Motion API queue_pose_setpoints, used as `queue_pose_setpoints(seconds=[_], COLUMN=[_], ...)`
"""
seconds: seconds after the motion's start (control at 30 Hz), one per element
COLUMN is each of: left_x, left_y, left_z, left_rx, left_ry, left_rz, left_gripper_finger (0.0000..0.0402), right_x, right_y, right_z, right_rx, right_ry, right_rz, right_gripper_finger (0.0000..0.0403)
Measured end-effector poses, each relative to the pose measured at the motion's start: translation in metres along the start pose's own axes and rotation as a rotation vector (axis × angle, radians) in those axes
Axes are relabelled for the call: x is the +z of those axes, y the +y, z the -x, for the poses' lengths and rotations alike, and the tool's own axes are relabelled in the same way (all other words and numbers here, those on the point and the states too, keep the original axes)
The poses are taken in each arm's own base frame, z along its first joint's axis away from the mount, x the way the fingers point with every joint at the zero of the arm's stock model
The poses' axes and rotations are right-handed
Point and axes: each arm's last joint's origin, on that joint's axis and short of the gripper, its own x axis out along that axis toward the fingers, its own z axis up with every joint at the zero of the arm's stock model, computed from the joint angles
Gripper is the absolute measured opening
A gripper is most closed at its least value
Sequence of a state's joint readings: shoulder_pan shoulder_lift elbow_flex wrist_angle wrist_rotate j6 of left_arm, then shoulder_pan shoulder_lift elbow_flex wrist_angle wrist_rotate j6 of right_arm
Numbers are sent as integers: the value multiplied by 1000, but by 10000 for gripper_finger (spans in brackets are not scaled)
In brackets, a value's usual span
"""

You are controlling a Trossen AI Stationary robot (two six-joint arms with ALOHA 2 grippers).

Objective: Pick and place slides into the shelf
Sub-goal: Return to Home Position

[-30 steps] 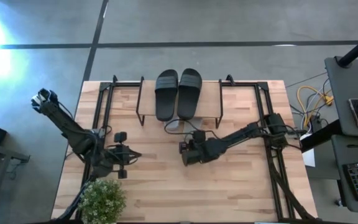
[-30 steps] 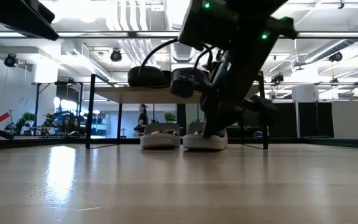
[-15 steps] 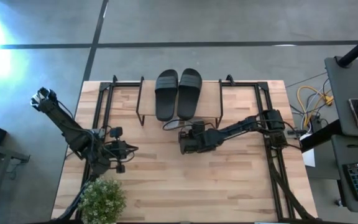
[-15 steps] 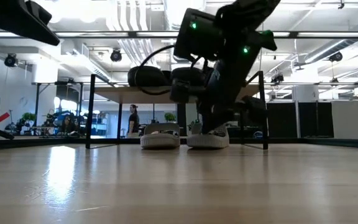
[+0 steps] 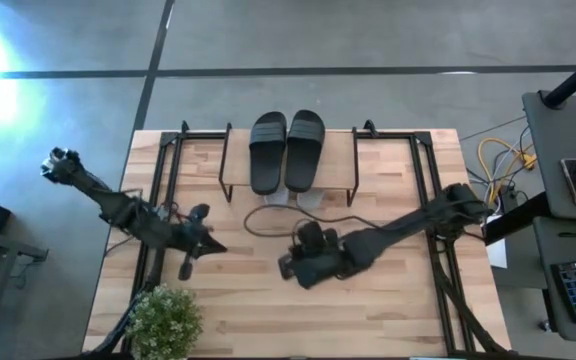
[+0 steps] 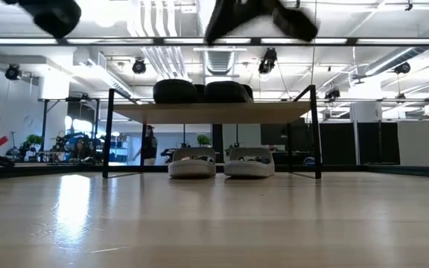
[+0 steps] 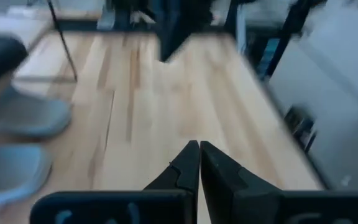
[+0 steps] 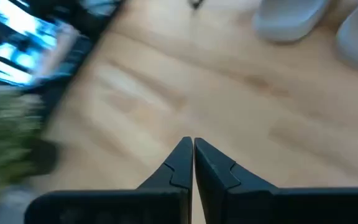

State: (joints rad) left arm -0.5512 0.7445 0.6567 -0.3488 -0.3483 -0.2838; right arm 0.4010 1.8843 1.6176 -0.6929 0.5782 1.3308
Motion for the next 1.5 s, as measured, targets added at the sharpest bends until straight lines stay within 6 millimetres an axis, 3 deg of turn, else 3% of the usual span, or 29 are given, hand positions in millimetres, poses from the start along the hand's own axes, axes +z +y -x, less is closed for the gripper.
queue_pose_setpoints(seconds=[0.1, 0.2, 0.3, 0.37, 0.47, 0.57, 0.63, 0.73, 0.9, 1.03, 1.33, 1.5], left_x=[10, 19, 27, 30, 33, 35, 36, 38, 40, 34, 0, -28], left_y=[12, 22, 28, 32, 38, 44, 47, 53, 71, 84, 104, 105], left_z=[5, 12, 17, 19, 21, 20, 20, 21, 33, 45, 54, 51], left_rx=[-36, -104, -201, -242, -264, -301, -331, -335, -210, -80, 442, 478], left_ry=[-78, -153, -217, -246, -259, -277, -282, -302, -360, -393, -490, -472], left_rz=[27, 50, 62, 61, 49, 29, 7, -12, 41, 105, 409, 436], left_gripper_finger=[0, 0, 0, 0, 0, 0, 0, 0, 0, 0, 0, 0], right_x=[6, 12, 22, 32, 44, 52, 59, 69, 63, 69, 81, 74], right_y=[20, 44, 52, 45, 29, 21, 17, -6, -55, -87, -159, -206], right_z=[35, 67, 76, 68, 35, -2, -15, -21, -20, 9, 83, 101], right_rx=[104, 232, 263, 240, 246, 493, 750, 977, 939, 900, 640, 645], right_ry=[-49, -127, -195, -174, -139, -115, -198, -374, -370, -383, -412, -450], right_rz=[-40, 131, 167, 151, 127, 131, 152, 135, 126, 143, 229, 221], right_gripper_finger=[9, 8, 8, 9, 8, 9, 9, 9, 9, 9, 9, 9])
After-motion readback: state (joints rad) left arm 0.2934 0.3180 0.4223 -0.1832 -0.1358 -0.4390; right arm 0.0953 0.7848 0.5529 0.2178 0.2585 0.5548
